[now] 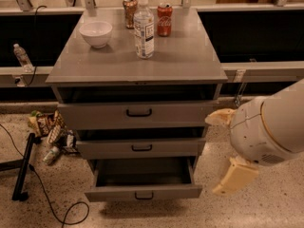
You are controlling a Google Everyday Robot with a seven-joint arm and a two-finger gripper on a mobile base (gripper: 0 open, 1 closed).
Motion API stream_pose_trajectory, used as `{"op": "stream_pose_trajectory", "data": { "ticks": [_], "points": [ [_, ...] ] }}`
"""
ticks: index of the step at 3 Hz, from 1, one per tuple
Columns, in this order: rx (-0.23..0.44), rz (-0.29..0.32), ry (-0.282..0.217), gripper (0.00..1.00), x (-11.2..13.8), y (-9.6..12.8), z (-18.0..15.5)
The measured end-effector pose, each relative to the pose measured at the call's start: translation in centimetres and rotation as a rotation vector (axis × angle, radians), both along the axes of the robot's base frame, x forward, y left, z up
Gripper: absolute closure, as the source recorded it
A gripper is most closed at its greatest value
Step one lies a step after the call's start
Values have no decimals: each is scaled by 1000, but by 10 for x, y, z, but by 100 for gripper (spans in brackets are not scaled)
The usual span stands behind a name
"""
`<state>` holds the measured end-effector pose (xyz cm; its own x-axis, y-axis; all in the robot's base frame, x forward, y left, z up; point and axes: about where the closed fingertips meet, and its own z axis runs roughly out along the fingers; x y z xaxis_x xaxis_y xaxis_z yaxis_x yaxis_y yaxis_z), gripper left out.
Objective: Close bottom drawer
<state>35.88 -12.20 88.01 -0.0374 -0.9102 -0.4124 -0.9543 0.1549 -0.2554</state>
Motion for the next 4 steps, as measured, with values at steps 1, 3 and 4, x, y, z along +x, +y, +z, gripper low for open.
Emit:
{"op": "stream_pose_trajectory", "data": {
  "ticks": [1,3,4],
  "points": [
    [-4,3,1,0,-1,0,1],
    [7,20,-17,46,21,-16,-70],
    [25,46,-46,69,39,-22,-112]
  ]
}}
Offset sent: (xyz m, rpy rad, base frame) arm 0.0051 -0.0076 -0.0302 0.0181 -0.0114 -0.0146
